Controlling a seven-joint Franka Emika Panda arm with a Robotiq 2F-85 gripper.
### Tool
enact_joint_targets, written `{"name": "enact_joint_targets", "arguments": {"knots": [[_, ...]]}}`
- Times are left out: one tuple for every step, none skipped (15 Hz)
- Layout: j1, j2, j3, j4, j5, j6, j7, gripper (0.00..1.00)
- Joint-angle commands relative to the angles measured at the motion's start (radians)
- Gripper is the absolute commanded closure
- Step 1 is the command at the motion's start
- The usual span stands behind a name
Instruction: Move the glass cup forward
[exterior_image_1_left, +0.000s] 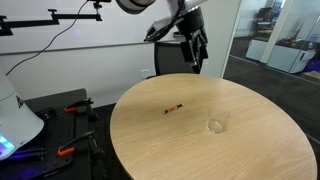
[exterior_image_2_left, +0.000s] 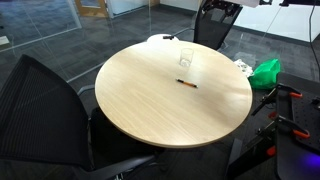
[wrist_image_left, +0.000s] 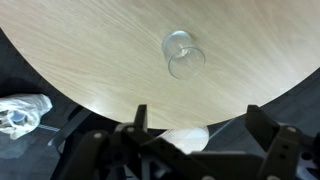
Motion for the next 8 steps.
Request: {"name": "enact_joint_targets", "arguments": {"knots": [[0.047, 0.022, -0.059, 0.017, -0.02, -0.002, 0.036, 0.0], [0.05, 0.039, -0.068, 0.028, -0.032, -0.001, 0.055, 0.0], [0.052, 0.049, -0.071, 0.036, -0.034, -0.001, 0.063, 0.0], [0.054, 0.053, -0.072, 0.04, -0.033, -0.001, 0.063, 0.0], [0.055, 0.053, -0.071, 0.041, -0.033, -0.002, 0.064, 0.0], [0.056, 0.053, -0.071, 0.043, -0.033, -0.002, 0.064, 0.0], [0.051, 0.068, -0.063, 0.058, 0.001, -0.018, 0.059, 0.0], [0.053, 0.088, -0.064, 0.078, 0.039, -0.041, 0.068, 0.0]]}}
